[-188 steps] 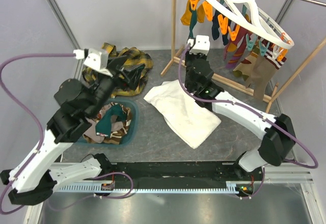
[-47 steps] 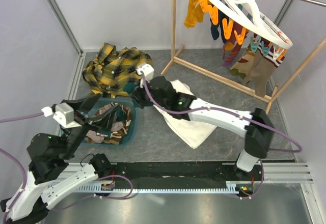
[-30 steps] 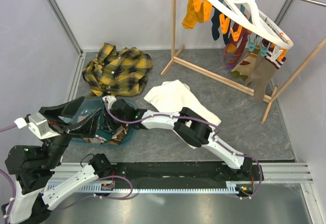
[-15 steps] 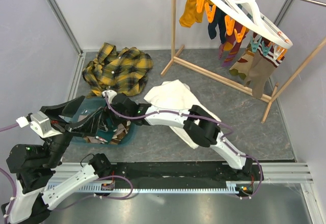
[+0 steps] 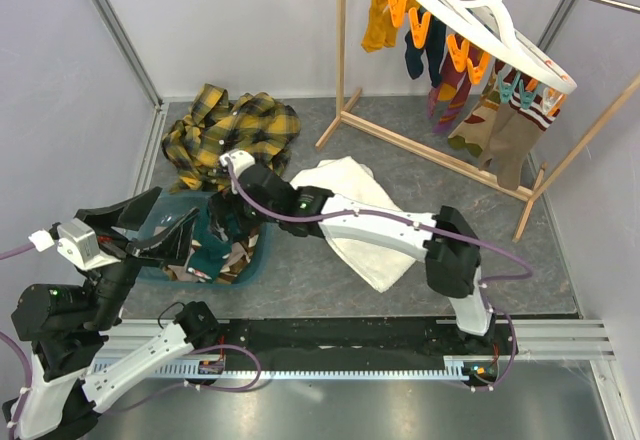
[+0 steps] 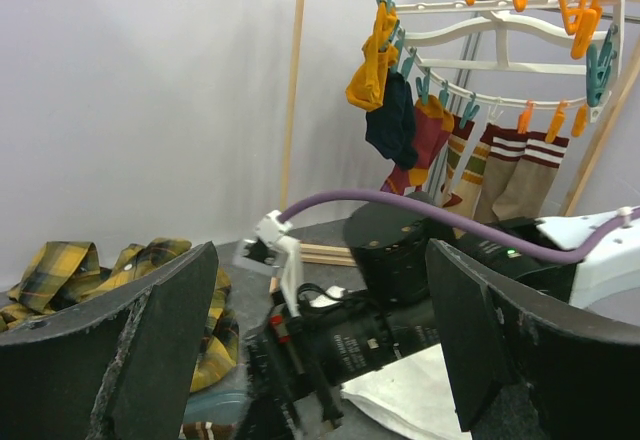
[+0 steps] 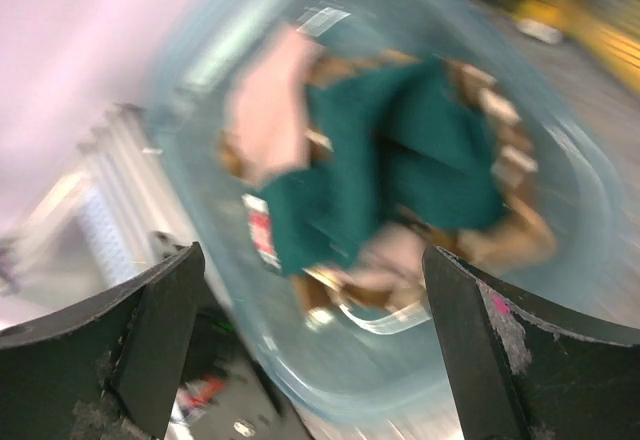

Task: Remove the socks clipped to the hanger

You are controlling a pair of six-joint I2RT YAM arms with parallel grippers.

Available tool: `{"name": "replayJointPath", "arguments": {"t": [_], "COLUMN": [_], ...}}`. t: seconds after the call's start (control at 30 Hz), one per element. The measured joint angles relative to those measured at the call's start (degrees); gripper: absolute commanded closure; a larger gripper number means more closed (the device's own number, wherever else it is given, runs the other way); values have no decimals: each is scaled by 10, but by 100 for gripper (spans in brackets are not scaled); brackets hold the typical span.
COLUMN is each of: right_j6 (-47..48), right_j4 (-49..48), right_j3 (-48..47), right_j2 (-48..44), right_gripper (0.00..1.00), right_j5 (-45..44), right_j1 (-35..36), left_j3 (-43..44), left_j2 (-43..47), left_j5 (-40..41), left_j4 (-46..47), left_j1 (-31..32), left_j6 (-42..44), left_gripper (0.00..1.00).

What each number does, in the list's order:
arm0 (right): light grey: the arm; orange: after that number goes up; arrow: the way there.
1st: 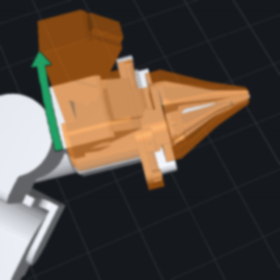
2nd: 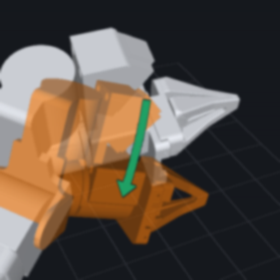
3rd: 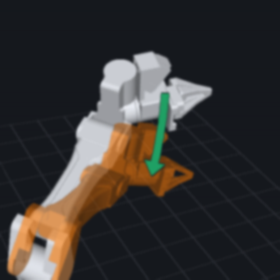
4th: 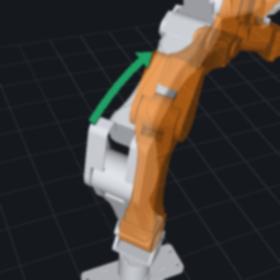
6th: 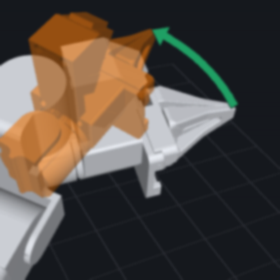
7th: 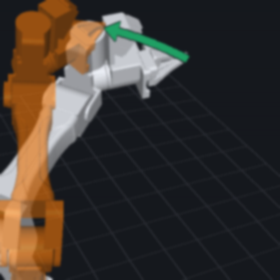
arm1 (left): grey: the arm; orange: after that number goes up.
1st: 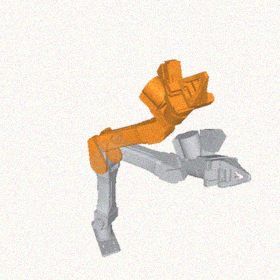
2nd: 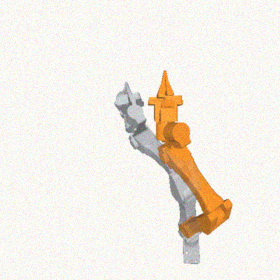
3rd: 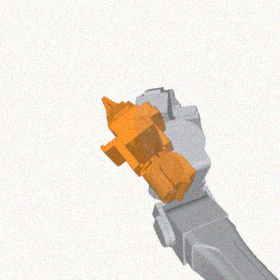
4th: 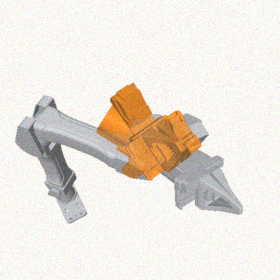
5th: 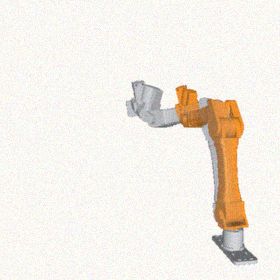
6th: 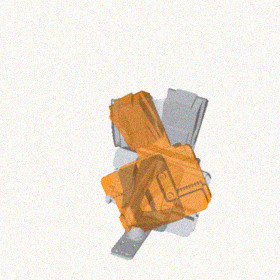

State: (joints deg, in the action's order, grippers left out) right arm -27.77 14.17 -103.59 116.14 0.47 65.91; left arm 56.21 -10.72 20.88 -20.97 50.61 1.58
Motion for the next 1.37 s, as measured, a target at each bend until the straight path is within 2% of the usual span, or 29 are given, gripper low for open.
{"name": "replayJointPath", "arguments": {"t": [0.2, 0.37, 0.67, 1.0, 1.37], "right_j6": [7, 6, 5, -5, -12], "right_j4": [48, 67, 77, 85, 90], "right_j3": [102, 164, 237, 314, 324], "right_j2": [-124, -268, -459, -514, -533], "right_gripper": [2, 2, 2, 2, 2], "right_j5": [-151, -271, -396, -443, -466], "right_j1": [1, 0, 0, 0, 0], "left_j3": [-1, -14, -53, -76, -83], "left_j2": [-2, -21, -89, -121, -123], "left_j5": [0, -4, -35, -63, -67], "left_j4": [1, 2, 24, 54, 64], "left_j1": [0, 0, 0, 0, 0], "left_j6": [0, -1, -17, -49, -61], "left_gripper": [8, 8, 8, 8, 8]}}
